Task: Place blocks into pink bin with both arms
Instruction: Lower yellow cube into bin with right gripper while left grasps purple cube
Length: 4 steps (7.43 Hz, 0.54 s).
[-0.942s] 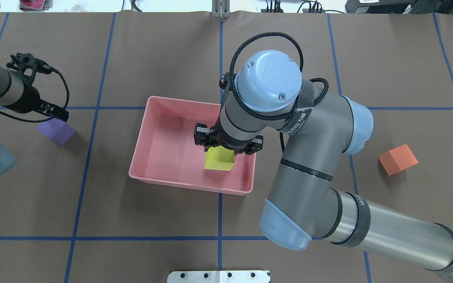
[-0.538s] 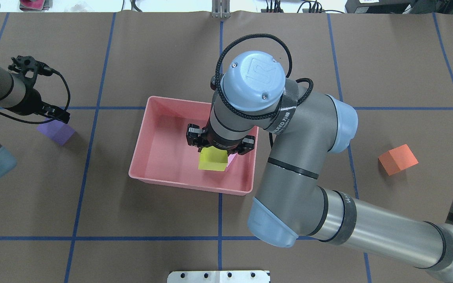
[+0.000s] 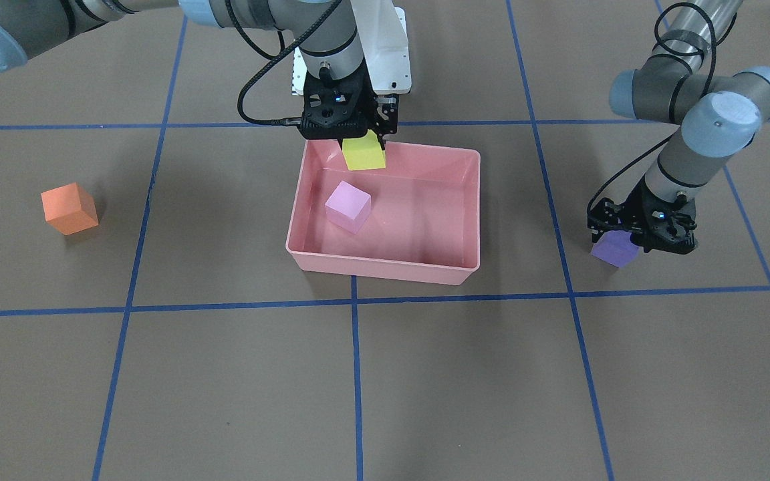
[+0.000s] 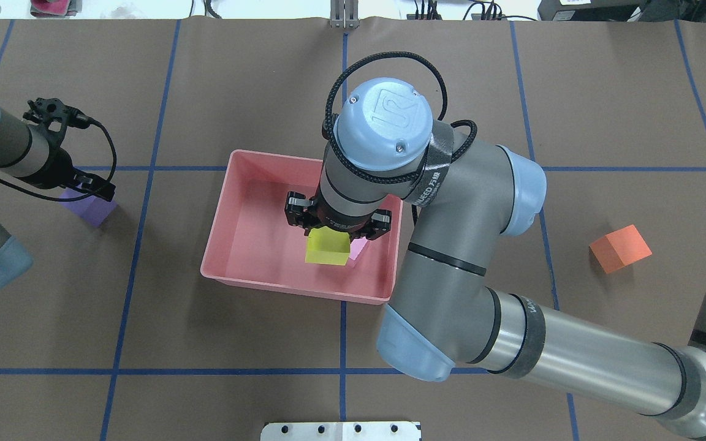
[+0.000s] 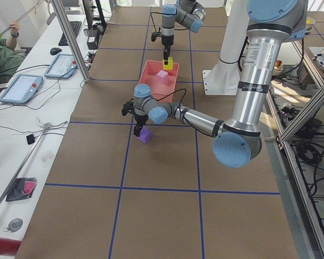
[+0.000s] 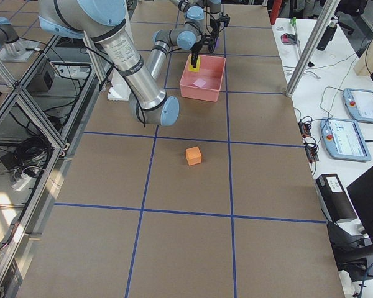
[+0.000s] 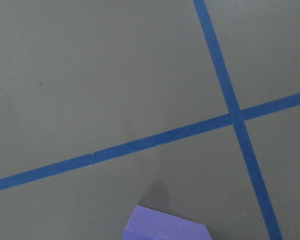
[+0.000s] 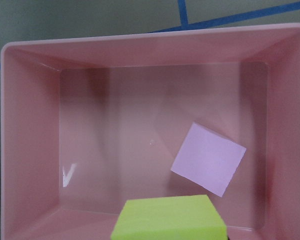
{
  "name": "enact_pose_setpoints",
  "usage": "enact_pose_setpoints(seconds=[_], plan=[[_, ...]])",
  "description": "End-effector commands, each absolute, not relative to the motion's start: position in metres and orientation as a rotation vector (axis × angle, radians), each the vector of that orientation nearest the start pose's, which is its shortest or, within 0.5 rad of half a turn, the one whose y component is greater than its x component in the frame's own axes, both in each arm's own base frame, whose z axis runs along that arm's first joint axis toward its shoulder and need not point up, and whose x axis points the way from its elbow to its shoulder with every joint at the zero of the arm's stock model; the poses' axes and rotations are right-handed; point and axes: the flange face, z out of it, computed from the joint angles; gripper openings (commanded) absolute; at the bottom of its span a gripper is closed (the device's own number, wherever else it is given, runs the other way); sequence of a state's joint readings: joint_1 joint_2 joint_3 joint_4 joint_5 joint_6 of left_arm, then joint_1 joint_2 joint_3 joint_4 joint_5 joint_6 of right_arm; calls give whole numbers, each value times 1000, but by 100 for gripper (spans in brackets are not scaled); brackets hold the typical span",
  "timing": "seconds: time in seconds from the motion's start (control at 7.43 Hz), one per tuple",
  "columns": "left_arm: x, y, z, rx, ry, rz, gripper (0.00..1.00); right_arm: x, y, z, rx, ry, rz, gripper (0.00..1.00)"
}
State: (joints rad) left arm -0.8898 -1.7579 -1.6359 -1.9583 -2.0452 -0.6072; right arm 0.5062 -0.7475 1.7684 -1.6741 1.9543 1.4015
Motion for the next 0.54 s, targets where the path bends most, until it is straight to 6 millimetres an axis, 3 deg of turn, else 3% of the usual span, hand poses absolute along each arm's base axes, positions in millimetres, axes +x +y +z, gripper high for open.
enact_pose_setpoints(seconds=[0.0,0.4], plan=[[314,-509,496,212,746,222,100,-529,-403,99,-38,-957,130,0],[309,-502,507,192,741,222,100,-545,-411,86,-45,-950,136,0]])
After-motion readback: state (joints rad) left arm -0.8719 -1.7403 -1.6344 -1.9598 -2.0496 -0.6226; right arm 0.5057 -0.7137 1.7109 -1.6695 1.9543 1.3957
